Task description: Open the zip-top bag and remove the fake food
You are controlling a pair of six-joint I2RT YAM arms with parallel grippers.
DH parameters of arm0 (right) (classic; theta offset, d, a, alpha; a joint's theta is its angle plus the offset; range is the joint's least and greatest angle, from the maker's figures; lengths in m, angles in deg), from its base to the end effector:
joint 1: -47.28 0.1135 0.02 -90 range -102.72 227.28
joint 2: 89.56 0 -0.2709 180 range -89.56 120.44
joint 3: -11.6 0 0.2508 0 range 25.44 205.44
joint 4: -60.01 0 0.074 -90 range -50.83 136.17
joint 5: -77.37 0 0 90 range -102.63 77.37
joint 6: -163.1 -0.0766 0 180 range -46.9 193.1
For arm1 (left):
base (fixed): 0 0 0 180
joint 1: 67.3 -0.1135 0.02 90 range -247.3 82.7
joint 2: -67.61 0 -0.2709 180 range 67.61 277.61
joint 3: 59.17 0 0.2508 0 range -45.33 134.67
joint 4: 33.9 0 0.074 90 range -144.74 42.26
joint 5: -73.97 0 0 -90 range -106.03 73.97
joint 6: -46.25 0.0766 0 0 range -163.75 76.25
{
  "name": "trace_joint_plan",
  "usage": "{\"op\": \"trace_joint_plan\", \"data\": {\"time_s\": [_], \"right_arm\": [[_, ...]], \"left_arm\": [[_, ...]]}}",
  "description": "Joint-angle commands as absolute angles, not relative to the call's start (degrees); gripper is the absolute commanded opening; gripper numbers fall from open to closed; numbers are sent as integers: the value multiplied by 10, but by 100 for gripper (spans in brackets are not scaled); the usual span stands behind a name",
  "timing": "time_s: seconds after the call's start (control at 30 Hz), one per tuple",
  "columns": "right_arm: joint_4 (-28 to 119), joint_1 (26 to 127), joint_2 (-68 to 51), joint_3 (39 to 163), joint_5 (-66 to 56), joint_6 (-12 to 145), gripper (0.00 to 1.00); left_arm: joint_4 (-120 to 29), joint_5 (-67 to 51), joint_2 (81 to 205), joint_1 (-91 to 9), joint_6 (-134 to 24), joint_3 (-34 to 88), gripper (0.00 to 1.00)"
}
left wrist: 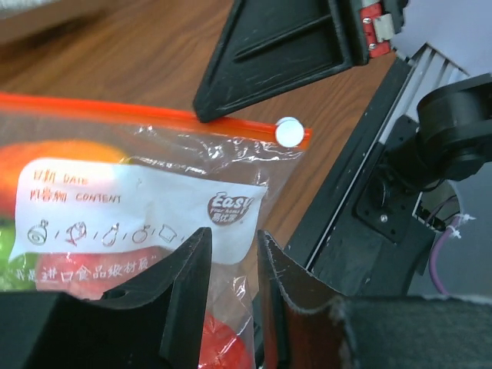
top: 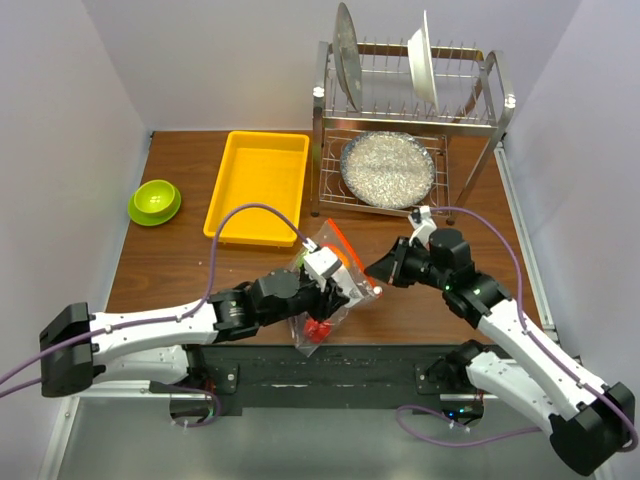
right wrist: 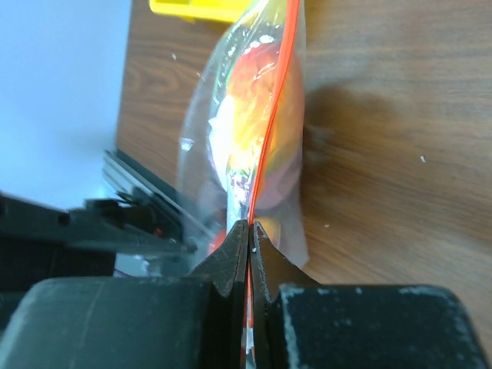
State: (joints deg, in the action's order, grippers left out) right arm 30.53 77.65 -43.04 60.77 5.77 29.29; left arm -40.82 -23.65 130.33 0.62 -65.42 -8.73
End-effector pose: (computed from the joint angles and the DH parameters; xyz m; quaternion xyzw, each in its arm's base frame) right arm 0.1733 0.1296 0.2555 0.0152 0.8449 0.4204 0.3303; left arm 0.1156 -0.2579 0.2516 0.2840 0.7631 -0.3688 0.4483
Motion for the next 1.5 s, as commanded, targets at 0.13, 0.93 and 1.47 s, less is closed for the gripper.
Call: {"op": "trace_joint_plan", "data": {"time_s": [0.13, 0.93, 1.47], "right_arm": [[175, 778, -418, 739, -11, 176, 0], [-1, 852, -320, 899, -106, 66, 0], [-16, 853, -309, 877, -219, 217, 23]], "left_arm": [[-360, -322, 1303, 66, -529, -29, 36], [-90, -711, 1486, 230, -367, 24, 58], [-182, -634, 1441, 189, -597, -35, 46]]}}
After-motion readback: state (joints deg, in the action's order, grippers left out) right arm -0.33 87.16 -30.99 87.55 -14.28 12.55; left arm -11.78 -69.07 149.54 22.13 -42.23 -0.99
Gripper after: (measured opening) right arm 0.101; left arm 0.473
